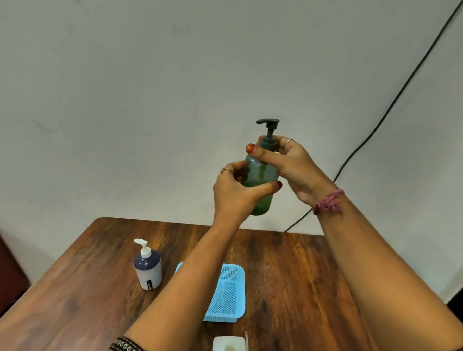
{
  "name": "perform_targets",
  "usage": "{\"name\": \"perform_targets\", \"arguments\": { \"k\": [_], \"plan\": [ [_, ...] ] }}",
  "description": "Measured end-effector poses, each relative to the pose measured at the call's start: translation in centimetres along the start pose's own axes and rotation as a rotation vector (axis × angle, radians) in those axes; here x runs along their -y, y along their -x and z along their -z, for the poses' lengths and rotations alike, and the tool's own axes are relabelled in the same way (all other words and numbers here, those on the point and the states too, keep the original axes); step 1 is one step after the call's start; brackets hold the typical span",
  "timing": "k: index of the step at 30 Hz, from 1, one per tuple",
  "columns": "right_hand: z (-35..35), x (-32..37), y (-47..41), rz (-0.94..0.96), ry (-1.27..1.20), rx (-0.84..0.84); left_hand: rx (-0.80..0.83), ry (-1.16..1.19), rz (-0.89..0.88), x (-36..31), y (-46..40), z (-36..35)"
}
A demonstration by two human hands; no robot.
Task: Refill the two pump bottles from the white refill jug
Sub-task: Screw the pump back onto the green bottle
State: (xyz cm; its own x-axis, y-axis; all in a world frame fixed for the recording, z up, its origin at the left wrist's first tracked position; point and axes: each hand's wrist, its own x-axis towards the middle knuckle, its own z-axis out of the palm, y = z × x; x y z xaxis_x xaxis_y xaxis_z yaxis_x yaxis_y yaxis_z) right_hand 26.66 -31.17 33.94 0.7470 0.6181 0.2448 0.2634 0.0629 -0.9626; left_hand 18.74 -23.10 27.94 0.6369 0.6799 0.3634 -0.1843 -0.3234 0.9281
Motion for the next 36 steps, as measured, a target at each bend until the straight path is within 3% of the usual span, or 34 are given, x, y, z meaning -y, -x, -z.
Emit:
{"name": "perform_targets", "arguments": {
  "k": [5,14,22,25,30,32,36],
  "plan": [
    [2.0,0.1,-0.3,0.024,-0.003,0.188,0.006,-0.001,0.016,0.3,-0.1,0.2],
    [-0.5,-1.0,-0.5,0.089,0.033,-0.167,-0.065,0.017,0.034,1.1,-0.4,-0.4],
    [-2.1,-1.9,-0.6,0.101,0.091,-0.323,-0.047,0.032,0.041,1.6,-0.8,-1.0],
    [-1.3,-1.7,-0.8,0.101,0.095,-0.231,0.008,0.038,0.038,1.5,-1.0,-0.8],
    [1.8,-1.2,-1.3,0.043,-0.034,0.215,0.079,0.03,0.054,1.3,-1.2,0.0],
    [2.2,-1.3,-1.4,0.067,0.031,0.233,0.099,0.023,0.052,1.3,-1.3,0.3],
    [1.4,-1.7,-1.5,0.064,0.049,0.114,0.089,0.038,0.062,1.2,-1.2,0.5]
  ]
}}
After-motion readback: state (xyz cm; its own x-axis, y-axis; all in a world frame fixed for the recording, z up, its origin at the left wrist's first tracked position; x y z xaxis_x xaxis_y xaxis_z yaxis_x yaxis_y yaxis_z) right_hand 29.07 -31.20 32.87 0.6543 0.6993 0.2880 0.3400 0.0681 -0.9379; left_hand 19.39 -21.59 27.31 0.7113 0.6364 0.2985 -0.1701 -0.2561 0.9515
